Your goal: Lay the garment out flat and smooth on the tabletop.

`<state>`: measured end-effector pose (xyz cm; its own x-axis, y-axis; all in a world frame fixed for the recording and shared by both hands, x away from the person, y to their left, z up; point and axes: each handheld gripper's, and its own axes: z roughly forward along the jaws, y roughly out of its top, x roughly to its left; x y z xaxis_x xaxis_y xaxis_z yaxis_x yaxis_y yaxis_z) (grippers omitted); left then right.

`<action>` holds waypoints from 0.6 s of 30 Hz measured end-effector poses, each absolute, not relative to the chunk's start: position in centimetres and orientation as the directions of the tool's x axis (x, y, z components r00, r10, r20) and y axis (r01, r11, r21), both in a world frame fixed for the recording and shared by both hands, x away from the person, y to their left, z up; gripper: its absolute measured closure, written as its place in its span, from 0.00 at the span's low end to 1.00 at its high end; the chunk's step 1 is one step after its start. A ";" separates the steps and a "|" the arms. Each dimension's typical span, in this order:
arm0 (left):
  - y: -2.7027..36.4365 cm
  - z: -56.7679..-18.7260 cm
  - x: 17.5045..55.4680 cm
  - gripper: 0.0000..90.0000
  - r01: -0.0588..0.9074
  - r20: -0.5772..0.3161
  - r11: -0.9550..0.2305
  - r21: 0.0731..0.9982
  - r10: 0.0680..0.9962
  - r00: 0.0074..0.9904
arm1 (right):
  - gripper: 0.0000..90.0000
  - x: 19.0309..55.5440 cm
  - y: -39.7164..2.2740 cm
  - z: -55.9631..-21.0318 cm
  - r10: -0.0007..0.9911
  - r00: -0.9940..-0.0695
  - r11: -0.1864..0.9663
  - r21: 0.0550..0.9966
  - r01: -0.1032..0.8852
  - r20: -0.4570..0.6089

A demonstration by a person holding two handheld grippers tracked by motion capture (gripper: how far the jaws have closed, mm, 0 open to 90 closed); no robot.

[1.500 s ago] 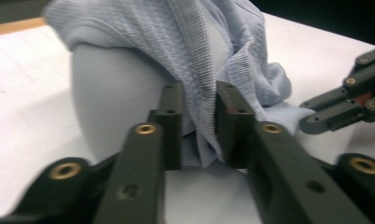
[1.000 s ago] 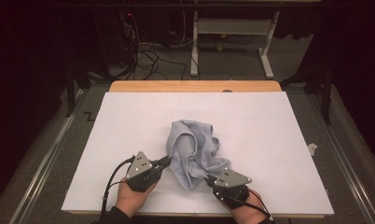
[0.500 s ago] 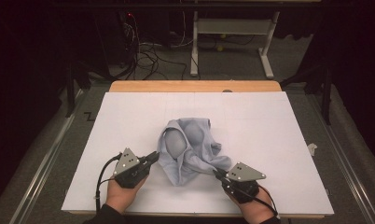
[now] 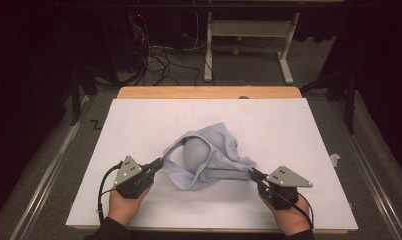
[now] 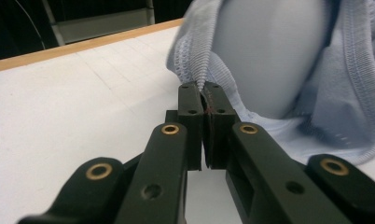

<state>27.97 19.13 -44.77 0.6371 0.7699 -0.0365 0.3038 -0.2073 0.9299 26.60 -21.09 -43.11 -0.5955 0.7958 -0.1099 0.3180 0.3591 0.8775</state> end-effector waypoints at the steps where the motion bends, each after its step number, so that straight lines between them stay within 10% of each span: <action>1: 19.2 -44.7 28.0 0.93 0.305 -0.039 -0.203 0.930 0.772 0.634 | 0.96 26.6 -21.1 -43.1 0.796 -0.595 0.359 0.877 0.318 -0.110; 18: 20.4 -45.0 28.6 0.93 0.333 -0.034 -0.196 0.922 0.816 0.576 | 0.96 26.4 -23.7 -42.6 0.835 -0.545 0.283 0.907 0.311 -0.074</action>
